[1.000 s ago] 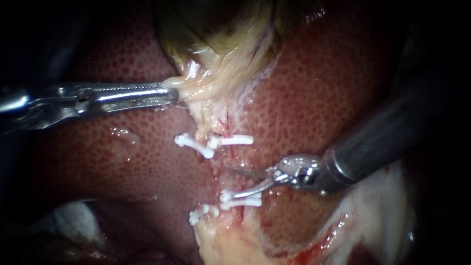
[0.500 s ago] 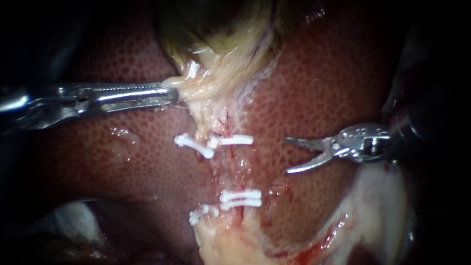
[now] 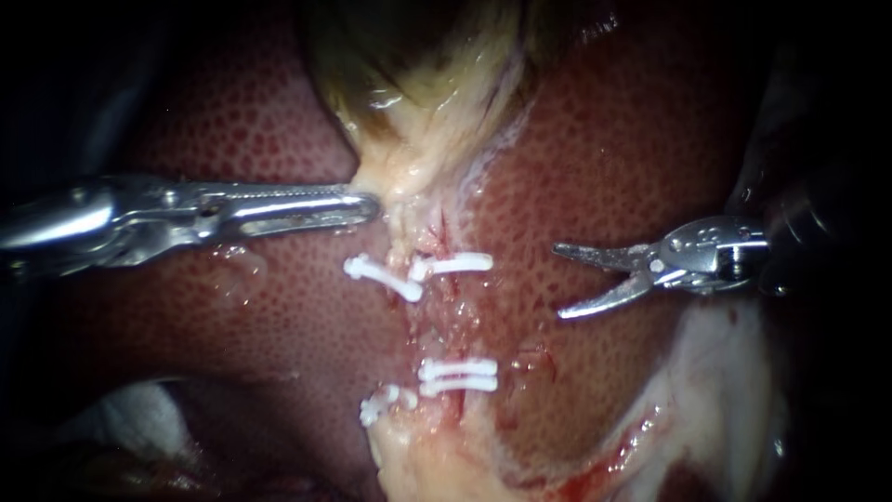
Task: Go back from the cut right tube
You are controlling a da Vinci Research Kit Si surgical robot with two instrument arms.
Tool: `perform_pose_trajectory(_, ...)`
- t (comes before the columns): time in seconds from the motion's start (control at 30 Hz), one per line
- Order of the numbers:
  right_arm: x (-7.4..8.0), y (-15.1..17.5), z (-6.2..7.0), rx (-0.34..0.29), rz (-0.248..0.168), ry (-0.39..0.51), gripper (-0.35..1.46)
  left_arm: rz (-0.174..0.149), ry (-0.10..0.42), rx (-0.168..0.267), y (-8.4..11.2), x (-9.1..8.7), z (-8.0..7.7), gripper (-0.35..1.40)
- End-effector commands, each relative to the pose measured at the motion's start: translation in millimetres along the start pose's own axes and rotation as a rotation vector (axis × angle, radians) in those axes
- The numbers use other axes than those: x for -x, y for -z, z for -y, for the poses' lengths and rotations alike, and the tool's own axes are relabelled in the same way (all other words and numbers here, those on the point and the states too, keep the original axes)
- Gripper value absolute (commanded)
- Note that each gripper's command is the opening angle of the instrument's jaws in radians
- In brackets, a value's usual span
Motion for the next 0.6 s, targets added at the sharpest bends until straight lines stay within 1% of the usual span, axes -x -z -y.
perform_pose_trajectory(0.03, 0.0, 0.0, 0.0, 0.000, 0.000, 0.000, 1.43, 0.006, -0.007, 0.001, -0.5, 0.2, 0.0, -0.35)
perform_pose_trajectory(0.17, 0.1, 0.0, 0.0, -0.003, 0.000, 0.000, 1.43, 0.019, -0.012, 0.012, -2.5, 0.9, -0.3, -0.35)
perform_pose_trajectory(0.27, 0.1, 0.0, 0.0, -0.003, 0.000, 0.000, 1.43, 0.022, -0.009, 0.015, -3.3, 1.3, -0.5, -0.35)
perform_pose_trajectory(0.33, 0.0, 0.0, 0.1, -0.003, 0.000, 0.000, 1.45, 0.027, -0.010, 0.014, -3.5, 1.4, -0.5, -0.35)
perform_pose_trajectory(0.6, -0.1, -0.1, 0.2, -0.002, 0.000, 0.000, 1.45, 0.027, -0.011, 0.014, -3.7, 1.5, -0.4, -0.35)
